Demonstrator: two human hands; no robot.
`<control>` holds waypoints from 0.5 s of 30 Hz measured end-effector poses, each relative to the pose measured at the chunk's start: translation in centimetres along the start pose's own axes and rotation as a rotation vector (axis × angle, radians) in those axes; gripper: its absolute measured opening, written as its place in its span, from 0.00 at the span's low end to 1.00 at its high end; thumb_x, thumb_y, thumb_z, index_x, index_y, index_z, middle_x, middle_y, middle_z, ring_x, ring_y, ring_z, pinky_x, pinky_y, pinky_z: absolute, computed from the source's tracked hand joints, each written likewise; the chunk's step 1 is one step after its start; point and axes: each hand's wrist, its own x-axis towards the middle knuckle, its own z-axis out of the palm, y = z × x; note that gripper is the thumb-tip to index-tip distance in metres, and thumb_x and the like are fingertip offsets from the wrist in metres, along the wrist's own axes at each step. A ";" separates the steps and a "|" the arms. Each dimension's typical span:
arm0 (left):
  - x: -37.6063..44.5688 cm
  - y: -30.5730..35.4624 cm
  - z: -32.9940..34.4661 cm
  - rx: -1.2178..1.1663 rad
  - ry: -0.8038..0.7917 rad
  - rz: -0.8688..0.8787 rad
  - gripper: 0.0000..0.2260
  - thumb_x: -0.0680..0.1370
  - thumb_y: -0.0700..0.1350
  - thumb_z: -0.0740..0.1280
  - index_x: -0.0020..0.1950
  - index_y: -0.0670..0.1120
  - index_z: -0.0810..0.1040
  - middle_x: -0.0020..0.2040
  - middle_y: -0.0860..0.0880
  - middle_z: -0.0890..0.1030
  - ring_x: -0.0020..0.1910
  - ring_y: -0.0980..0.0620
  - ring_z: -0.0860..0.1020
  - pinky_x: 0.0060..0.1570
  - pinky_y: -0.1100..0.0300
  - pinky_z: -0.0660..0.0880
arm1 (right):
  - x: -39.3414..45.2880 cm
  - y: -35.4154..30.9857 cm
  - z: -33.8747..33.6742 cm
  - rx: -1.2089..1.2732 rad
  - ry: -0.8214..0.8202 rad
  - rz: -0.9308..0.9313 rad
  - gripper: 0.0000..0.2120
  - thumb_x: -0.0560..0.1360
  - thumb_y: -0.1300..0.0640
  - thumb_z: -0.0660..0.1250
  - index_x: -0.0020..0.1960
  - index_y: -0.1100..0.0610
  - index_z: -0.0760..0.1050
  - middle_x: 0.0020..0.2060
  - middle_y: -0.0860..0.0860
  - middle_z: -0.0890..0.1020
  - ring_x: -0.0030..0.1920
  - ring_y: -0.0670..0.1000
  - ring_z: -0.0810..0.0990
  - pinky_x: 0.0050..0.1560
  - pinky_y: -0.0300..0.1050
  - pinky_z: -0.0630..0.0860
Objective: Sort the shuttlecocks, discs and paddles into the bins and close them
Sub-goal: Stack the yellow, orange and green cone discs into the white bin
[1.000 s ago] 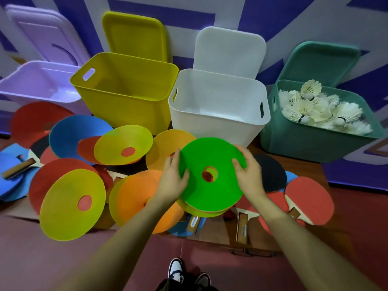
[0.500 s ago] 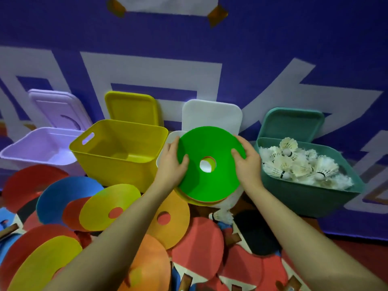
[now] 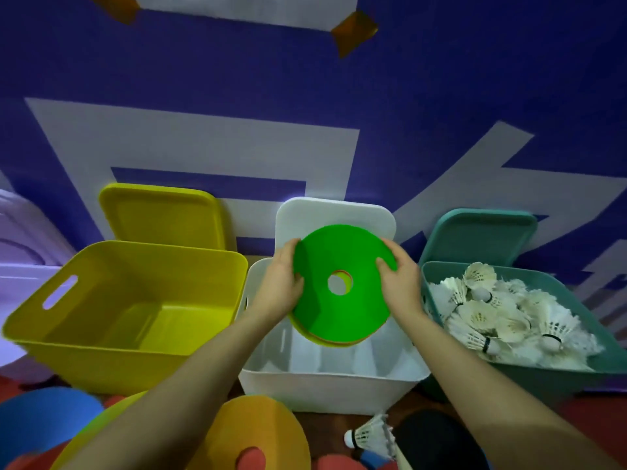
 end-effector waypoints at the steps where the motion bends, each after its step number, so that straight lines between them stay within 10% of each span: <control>1: 0.5 -1.0 0.5 -0.011 -0.023 -0.012 0.25 0.75 0.33 0.61 0.71 0.43 0.63 0.66 0.42 0.72 0.64 0.43 0.71 0.61 0.59 0.64 | -0.1 0.9 0.6 -0.025 -0.018 0.009 0.18 0.75 0.66 0.63 0.63 0.54 0.75 0.52 0.47 0.80 0.52 0.48 0.78 0.56 0.43 0.73; 8: 1.2 -7.1 3.8 0.174 -0.360 -0.176 0.20 0.74 0.32 0.62 0.65 0.40 0.72 0.62 0.39 0.76 0.61 0.41 0.74 0.61 0.54 0.68 | -2.3 7.7 2.9 -0.353 -0.297 0.247 0.20 0.72 0.71 0.61 0.61 0.57 0.75 0.53 0.58 0.81 0.46 0.56 0.79 0.46 0.46 0.75; 15: -0.7 -7.4 3.4 0.520 -0.413 -0.065 0.22 0.80 0.48 0.59 0.72 0.43 0.61 0.68 0.41 0.67 0.66 0.42 0.65 0.65 0.51 0.63 | -4.0 6.9 2.9 -0.617 -0.464 0.210 0.19 0.76 0.59 0.64 0.66 0.53 0.71 0.62 0.56 0.75 0.60 0.56 0.75 0.63 0.53 0.69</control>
